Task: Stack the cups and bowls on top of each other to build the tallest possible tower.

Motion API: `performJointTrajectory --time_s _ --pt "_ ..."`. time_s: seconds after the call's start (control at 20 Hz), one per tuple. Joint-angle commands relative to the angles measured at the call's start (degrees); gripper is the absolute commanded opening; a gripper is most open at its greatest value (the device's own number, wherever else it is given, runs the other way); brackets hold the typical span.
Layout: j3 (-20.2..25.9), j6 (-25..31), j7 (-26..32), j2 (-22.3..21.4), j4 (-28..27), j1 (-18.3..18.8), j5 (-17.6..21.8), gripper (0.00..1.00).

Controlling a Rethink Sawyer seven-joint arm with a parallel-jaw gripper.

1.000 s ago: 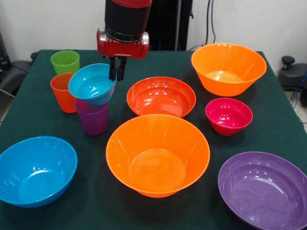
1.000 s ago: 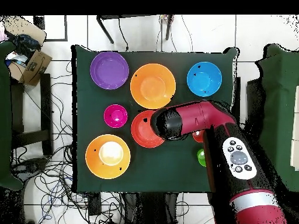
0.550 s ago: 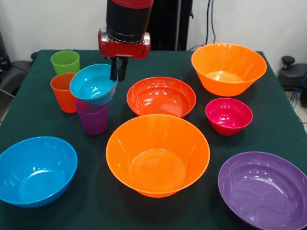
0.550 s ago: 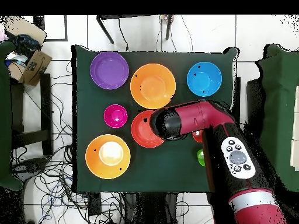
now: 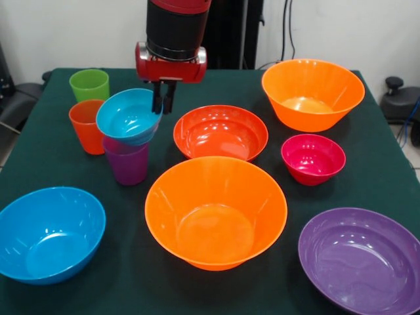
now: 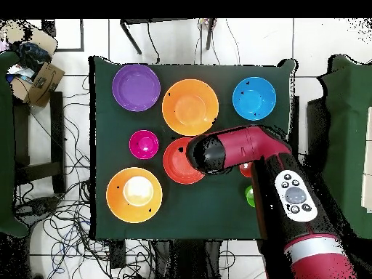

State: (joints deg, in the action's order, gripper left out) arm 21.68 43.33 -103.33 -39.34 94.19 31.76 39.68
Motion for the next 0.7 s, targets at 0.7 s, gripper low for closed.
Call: performJointTrajectory --time_s 0.7 --pt "0.56 -3.45 6.34 2.38 -2.04 -1.06 5.69 0.0"
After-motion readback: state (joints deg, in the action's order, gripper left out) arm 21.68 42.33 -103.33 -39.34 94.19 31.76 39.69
